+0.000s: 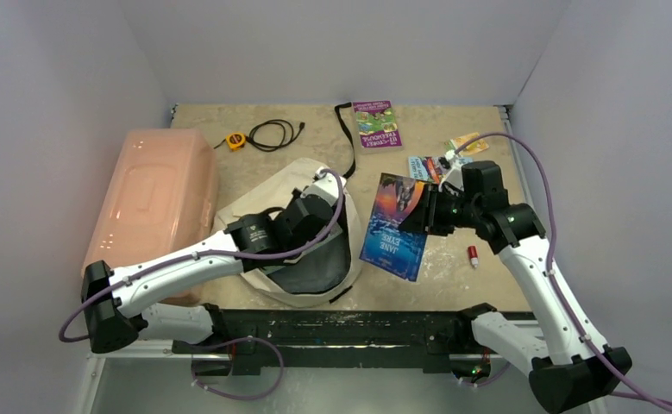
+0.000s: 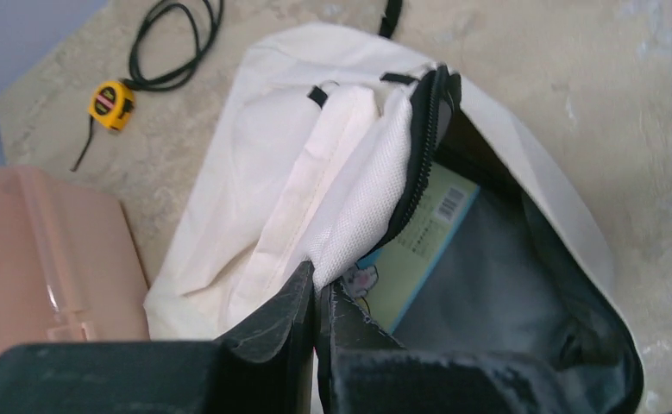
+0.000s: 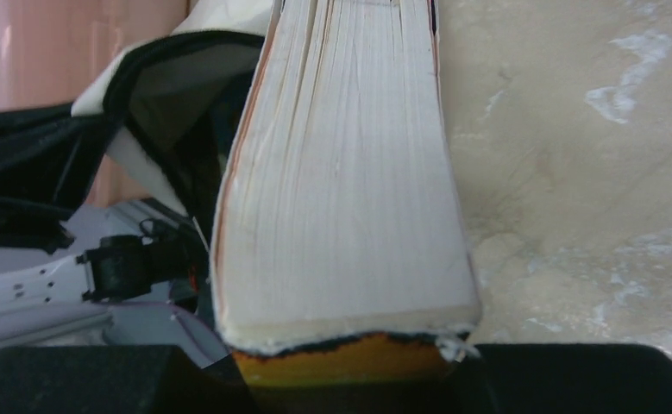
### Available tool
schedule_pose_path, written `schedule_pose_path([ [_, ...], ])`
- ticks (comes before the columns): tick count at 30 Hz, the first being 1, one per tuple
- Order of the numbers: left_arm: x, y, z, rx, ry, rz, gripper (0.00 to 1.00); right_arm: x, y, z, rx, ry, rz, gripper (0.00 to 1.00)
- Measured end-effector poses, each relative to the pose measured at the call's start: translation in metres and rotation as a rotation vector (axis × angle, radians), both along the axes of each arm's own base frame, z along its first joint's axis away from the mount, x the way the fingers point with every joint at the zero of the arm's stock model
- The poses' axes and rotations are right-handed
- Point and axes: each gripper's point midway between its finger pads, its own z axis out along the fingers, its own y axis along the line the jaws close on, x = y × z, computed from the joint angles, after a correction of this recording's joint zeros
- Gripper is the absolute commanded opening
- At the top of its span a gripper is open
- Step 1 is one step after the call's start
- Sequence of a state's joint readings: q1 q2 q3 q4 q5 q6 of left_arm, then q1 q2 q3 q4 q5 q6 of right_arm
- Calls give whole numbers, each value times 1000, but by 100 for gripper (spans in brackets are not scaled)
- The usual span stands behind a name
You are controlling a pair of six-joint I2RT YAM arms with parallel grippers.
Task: Pack the student bag
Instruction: Place the book in the student bag.
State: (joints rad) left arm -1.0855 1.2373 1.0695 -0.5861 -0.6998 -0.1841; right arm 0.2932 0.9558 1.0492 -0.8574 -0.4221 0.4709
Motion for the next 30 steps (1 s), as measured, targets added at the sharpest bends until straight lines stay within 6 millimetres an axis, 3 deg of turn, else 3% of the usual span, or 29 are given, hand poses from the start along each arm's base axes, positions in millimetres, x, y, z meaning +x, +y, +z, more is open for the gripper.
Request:
schedule_pose_path([
  [2, 10, 4, 24, -26, -50, 31, 0, -7, 10, 4, 50, 28, 56, 0],
  [5, 24, 10, 44, -42, -86, 62, 0, -19, 23, 7, 115, 86, 133, 0],
  [10, 38, 14, 49, -50, -72, 65, 0, -40, 54, 34, 291, 131, 246, 0],
  [15, 41, 4, 47, -45, -42, 1, 0, -70, 81, 59, 474, 160, 386, 0],
  [18, 37, -3, 43, -50, -17, -53, 0, -85, 95, 45, 518, 244, 450, 0],
  [22, 29, -13, 37, -51, 33, -146, 0, -90, 109, 1, 551, 430, 431, 0],
  [25, 17, -17, 33, -48, 79, -227, 0, -79, 115, -25, 529, 531, 379, 0],
  [30, -5, -17, 33, -54, 143, -355, 0, -54, 126, -46, 516, 547, 313, 0],
])
